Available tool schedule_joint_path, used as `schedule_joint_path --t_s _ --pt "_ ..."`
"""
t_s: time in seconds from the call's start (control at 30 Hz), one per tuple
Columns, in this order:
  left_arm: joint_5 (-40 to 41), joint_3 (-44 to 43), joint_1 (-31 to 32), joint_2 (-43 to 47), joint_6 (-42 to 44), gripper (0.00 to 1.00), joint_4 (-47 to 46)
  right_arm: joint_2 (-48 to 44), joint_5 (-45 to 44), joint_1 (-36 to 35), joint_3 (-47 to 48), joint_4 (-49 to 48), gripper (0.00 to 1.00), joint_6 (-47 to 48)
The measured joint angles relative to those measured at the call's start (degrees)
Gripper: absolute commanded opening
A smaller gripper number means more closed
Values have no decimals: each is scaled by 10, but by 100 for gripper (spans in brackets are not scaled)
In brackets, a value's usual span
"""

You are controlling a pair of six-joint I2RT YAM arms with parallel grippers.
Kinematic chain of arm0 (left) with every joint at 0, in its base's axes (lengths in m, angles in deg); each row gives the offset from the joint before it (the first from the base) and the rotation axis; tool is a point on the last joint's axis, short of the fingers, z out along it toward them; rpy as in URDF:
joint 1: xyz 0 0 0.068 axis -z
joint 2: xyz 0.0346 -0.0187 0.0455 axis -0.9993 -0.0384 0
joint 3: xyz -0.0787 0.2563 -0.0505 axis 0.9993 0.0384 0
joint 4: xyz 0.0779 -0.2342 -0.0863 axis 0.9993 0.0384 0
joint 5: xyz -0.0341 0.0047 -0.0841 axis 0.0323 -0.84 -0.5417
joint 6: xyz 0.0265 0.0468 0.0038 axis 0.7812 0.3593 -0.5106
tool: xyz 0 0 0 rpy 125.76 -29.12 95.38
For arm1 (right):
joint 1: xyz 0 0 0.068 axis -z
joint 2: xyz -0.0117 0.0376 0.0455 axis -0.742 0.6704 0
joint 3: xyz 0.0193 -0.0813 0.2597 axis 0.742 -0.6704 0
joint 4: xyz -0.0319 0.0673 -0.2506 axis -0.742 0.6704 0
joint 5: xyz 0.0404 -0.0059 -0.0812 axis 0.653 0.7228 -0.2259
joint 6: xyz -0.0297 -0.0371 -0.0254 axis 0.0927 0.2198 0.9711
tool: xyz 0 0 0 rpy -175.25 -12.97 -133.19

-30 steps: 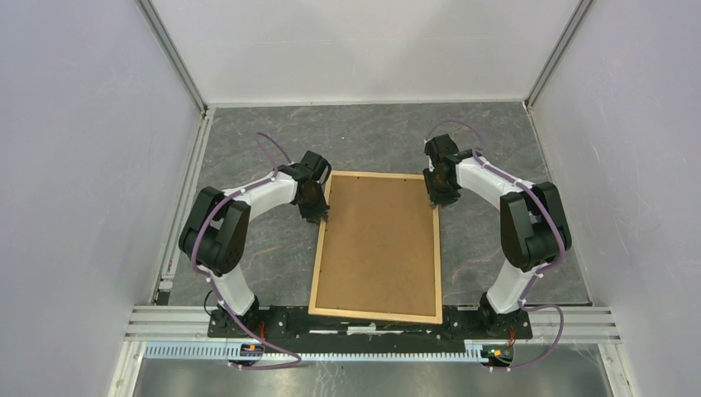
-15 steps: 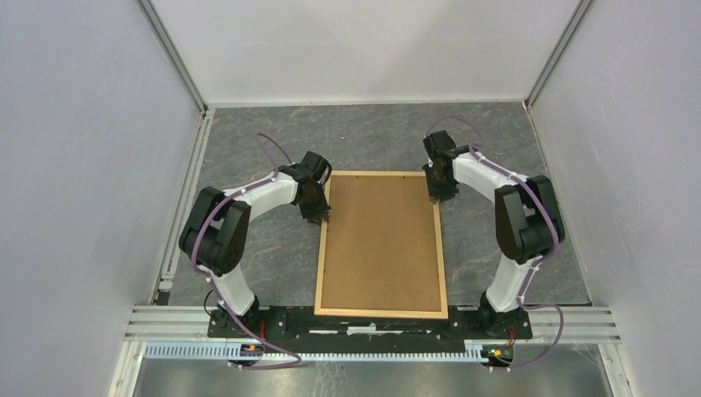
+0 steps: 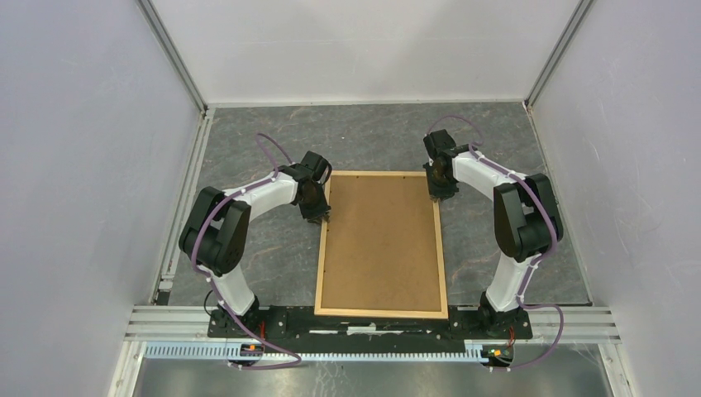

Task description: Put the photo into the frame

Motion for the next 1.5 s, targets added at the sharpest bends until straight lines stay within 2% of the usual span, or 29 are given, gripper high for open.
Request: schedule_joint_path --t_s 1.5 --pt "0 1 0 0 0 2 -1 10 19 2 -1 -16 27 -5"
